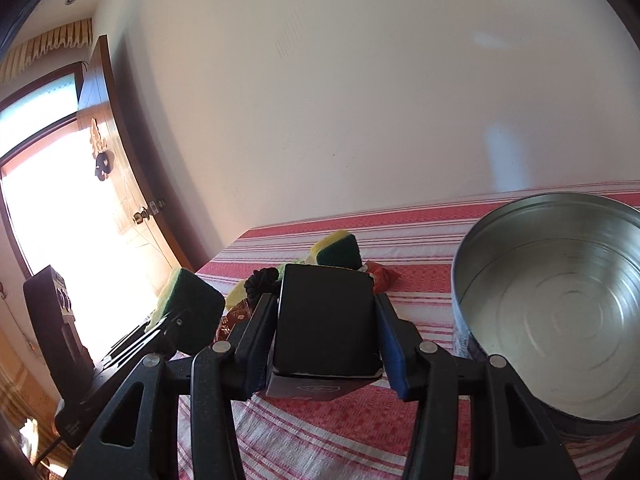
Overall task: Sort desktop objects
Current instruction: 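Carry the sponge and black box over the metal tin with both tools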
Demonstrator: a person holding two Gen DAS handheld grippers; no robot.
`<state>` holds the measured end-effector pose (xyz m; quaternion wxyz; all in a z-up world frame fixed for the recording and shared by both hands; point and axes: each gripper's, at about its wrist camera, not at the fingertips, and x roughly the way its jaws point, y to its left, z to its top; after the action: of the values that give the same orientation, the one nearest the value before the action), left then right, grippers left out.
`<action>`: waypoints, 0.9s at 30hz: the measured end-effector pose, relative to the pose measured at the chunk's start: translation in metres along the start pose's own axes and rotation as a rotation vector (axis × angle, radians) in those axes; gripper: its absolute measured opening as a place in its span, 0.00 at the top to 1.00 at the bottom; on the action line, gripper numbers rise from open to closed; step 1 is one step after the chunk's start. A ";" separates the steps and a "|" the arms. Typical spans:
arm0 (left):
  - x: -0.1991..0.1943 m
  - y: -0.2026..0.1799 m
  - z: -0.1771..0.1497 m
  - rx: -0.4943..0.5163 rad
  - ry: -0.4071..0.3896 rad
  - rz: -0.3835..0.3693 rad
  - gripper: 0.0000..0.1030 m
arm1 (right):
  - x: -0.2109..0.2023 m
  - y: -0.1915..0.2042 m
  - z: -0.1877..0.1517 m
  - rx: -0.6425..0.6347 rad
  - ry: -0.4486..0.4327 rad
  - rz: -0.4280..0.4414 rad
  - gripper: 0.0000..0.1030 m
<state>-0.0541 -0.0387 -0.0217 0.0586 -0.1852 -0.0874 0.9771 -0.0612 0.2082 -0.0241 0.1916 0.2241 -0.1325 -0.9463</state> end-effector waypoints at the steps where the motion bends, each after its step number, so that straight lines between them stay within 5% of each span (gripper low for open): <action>1: 0.000 -0.003 -0.001 0.004 0.003 -0.009 0.72 | -0.003 -0.001 0.000 0.005 -0.006 -0.005 0.50; 18: -0.012 -0.051 0.014 0.076 -0.041 -0.145 0.72 | -0.066 -0.011 0.013 0.013 -0.121 -0.084 0.50; 27: -0.026 -0.116 0.021 0.147 -0.069 -0.266 0.72 | -0.108 -0.034 0.019 0.007 -0.198 -0.185 0.50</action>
<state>-0.0283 0.0673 0.0292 0.1978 -0.1337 -0.0411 0.9702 0.0089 0.2870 0.0214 0.0889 0.1415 -0.1327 -0.9770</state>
